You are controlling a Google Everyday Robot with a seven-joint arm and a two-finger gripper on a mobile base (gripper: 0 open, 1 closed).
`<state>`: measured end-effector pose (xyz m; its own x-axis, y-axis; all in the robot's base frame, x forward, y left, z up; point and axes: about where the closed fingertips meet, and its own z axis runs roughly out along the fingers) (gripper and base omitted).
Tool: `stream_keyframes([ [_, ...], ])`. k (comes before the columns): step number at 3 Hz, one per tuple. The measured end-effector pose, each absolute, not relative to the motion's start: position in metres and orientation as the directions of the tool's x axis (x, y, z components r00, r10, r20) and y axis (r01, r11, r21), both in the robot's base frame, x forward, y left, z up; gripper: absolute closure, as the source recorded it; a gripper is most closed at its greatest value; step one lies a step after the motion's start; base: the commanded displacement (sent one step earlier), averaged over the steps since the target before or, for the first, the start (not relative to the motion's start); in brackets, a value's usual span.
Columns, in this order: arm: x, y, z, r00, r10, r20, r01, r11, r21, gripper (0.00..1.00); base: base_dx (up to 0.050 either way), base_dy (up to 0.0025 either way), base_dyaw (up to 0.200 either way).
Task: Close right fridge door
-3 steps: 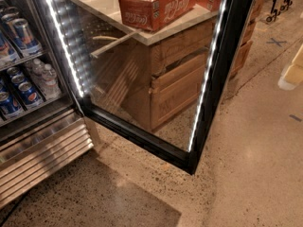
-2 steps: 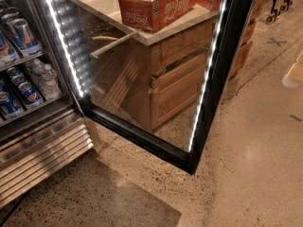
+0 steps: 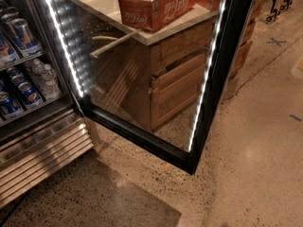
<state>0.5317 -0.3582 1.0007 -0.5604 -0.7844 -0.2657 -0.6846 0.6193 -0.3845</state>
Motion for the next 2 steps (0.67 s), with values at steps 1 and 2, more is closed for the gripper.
stream_keyframes([
  [1, 0.569, -0.372, 1.002, -0.519, -0.746, -0.417, -0.671, 0.658, -0.343, 0.00, 0.000, 0.00000, 0.000],
  [2, 0.601, -0.358, 1.014, -0.342, -0.747, -0.571, -0.725, 0.596, -0.346, 0.00, 0.000, 0.00000, 0.000],
])
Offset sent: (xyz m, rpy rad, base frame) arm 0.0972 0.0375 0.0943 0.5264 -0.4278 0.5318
